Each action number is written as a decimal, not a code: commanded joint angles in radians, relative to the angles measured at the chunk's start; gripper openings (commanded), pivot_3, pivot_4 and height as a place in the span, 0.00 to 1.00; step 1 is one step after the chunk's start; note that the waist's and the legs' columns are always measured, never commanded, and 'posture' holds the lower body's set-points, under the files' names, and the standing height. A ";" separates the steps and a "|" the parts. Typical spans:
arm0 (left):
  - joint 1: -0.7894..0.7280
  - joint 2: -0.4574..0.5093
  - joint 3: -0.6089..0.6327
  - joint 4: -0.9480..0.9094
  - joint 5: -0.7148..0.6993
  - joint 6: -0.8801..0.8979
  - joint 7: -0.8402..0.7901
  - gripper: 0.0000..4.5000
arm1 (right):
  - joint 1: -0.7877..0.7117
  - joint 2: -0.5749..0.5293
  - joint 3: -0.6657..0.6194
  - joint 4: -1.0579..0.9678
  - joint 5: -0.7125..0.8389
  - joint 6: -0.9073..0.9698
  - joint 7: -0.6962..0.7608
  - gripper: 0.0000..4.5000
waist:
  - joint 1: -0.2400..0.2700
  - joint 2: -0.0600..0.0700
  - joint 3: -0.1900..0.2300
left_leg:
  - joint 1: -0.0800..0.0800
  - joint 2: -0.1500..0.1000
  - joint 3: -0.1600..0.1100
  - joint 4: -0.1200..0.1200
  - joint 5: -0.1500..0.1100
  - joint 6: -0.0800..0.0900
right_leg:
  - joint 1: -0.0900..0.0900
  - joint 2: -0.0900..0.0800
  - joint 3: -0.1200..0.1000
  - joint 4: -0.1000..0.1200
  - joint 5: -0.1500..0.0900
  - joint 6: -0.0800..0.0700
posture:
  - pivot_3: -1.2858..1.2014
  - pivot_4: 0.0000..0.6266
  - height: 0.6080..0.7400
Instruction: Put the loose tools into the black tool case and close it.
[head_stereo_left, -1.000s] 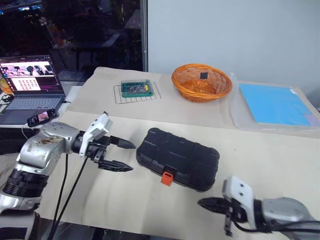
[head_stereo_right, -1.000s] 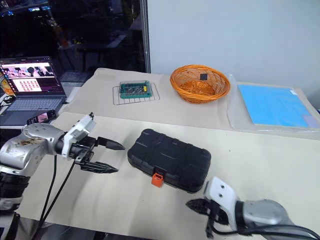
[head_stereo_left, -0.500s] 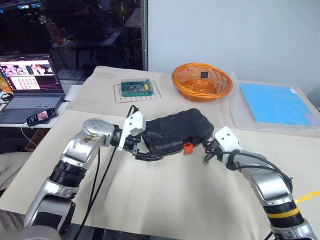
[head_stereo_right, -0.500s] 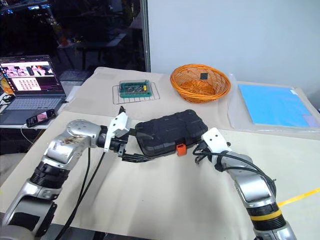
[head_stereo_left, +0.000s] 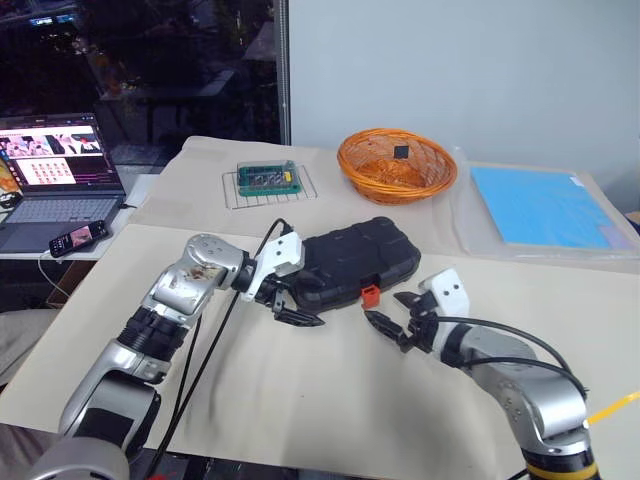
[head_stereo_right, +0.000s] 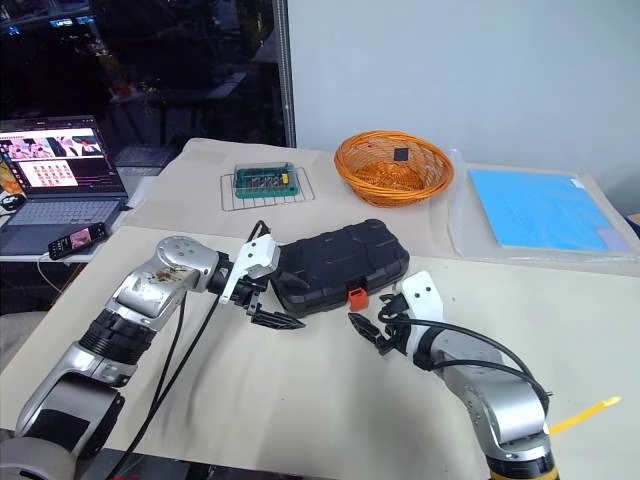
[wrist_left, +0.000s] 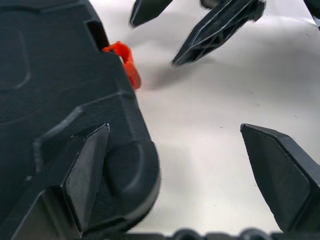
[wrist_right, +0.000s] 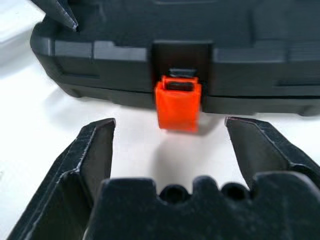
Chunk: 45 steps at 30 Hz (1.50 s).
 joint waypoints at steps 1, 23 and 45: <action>0.025 0.009 -0.030 0.017 0.031 0.003 -0.016 1.00 | -0.038 0.022 0.035 0.038 -0.040 -0.030 -0.039 0.86 | 0.000 0.000 0.000 | 0.000 0.000 0.000 0.000 0.000 0.000 | 0.000 0.000 0.000 0.000 0.001 -0.002 | 0.52 0.24 1.00; 0.060 0.020 -0.012 -0.011 0.039 -0.003 0.012 1.00 | -0.032 0.039 0.060 0.031 -0.096 -0.083 -0.065 0.28 | -0.006 0.000 0.000 | -0.003 0.000 0.000 -0.001 0.004 0.009 | 0.000 0.001 -0.001 0.001 -0.001 -0.001 | 0.52 0.24 1.00; 0.080 0.007 -0.024 -0.019 0.052 0.003 0.031 1.00 | -0.171 0.051 0.097 0.173 -0.120 -0.097 -0.025 0.28 | -0.017 0.000 0.000 | -0.002 0.001 0.001 -0.001 0.005 0.008 | 0.000 0.001 -0.001 0.002 0.000 -0.002 | 0.52 0.24 1.00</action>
